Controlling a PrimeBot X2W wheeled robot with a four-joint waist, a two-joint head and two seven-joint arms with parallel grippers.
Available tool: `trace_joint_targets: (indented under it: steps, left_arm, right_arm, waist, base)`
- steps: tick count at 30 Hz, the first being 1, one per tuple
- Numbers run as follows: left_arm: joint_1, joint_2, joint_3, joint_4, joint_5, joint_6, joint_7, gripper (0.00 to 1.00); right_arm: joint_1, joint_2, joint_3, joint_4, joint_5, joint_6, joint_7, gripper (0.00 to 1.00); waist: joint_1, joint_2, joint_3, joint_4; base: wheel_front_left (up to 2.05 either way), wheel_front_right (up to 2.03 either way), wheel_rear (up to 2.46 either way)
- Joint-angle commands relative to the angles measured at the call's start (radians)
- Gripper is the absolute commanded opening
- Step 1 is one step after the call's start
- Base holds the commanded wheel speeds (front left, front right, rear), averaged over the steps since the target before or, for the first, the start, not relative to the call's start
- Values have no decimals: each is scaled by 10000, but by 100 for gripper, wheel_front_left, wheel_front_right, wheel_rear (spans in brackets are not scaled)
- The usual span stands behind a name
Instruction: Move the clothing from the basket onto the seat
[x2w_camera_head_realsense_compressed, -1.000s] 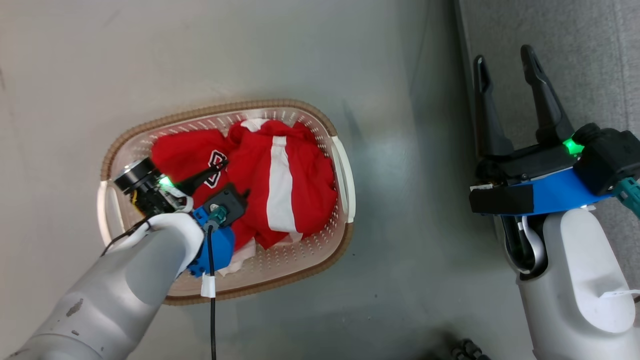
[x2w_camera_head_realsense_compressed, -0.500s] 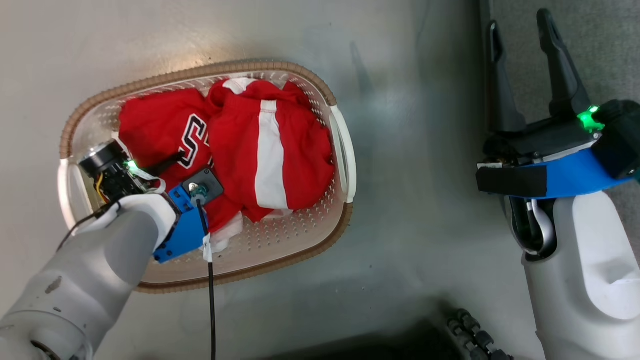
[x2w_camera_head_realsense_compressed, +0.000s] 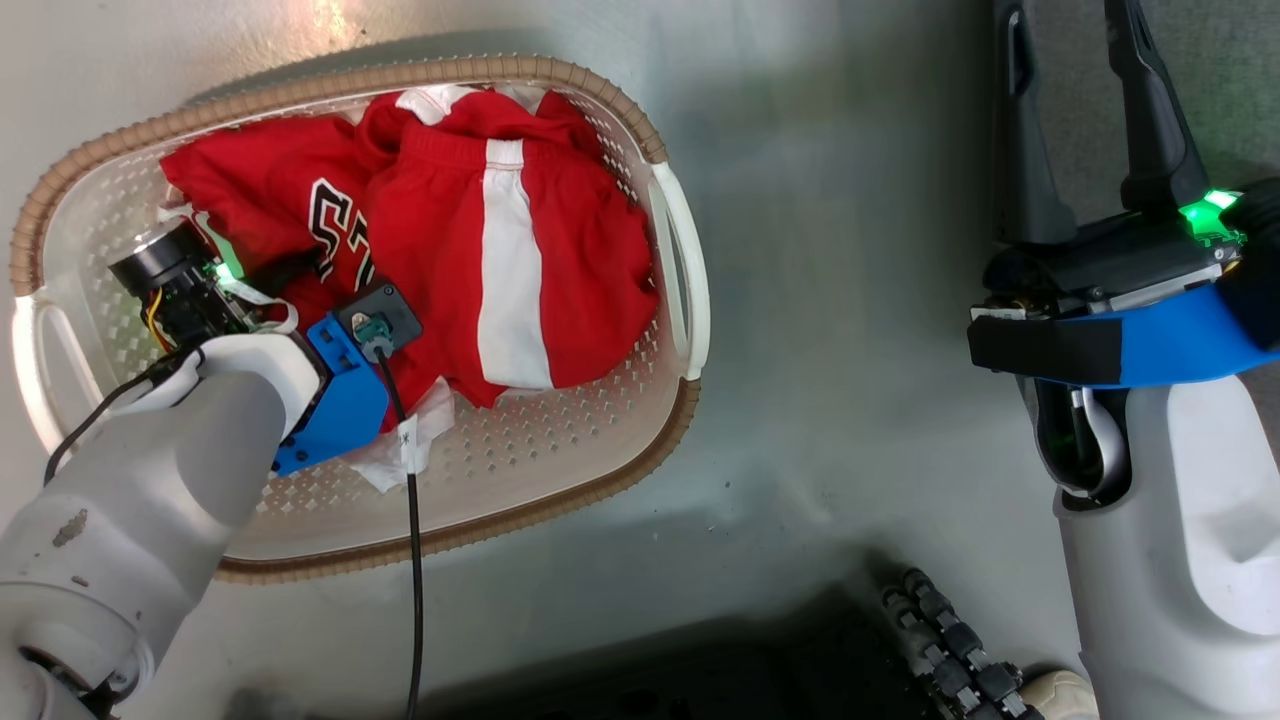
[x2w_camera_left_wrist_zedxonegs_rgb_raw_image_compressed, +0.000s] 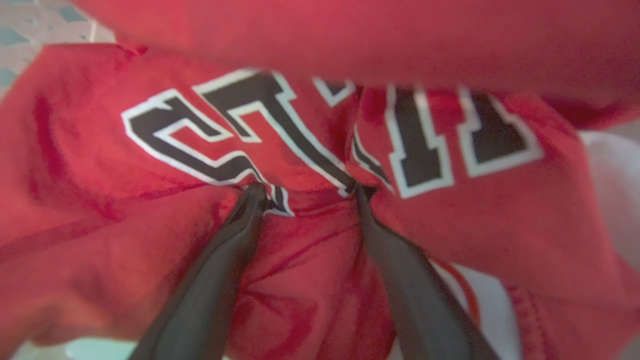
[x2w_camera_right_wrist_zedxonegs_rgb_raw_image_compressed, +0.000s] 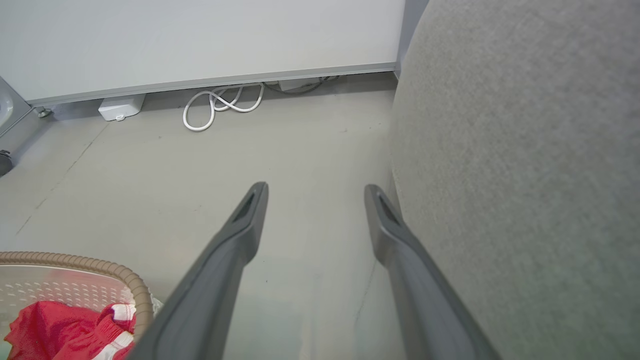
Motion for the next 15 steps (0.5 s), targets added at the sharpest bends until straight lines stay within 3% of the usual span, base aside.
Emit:
trace_joint_targets:
  steps: [1, 9, 10, 11, 12, 15]
  left_arm:
    - [-193, 28, -33, 67, 66, -7, 133, 100]
    - [-305, -2, -37, 259, -134, 10, 604, 100]
    - [-312, -9, -37, 248, -106, 10, 645, 67]
    - [-327, -26, -37, 205, -60, 10, 622, 19]
    - [-324, -46, -37, 183, -55, 10, 619, 0]
    - [-289, -53, -34, 155, -39, 14, 697, 0]
  right_arm:
    - [-83, -37, -52, -83, 51, 5, -38, 100]
    - [-206, -40, -111, -218, 112, 3, -38, 100]
    - [-216, -43, -125, -229, 118, 3, -38, 100]
    - [-224, -45, -140, -229, 118, 3, -37, 100]
    - [-236, -45, -155, -212, 114, 3, -38, 100]
    - [-255, -48, -169, -151, 114, 3, -38, 100]
  waist:
    - [-1, 1, 149, -32]
    - [-1, 1, 338, -105]
    - [-1, 1, 348, -107]
    - [-1, 1, 355, -104]
    - [-1, 1, 356, -94]
    - [-1, 1, 337, -60]
  base:
    - [0, 0, 0]
    - [0, 0, 0]
    - [0, 0, 0]
    - [0, 0, 0]
    - [0, 0, 0]
    - [0, 0, 0]
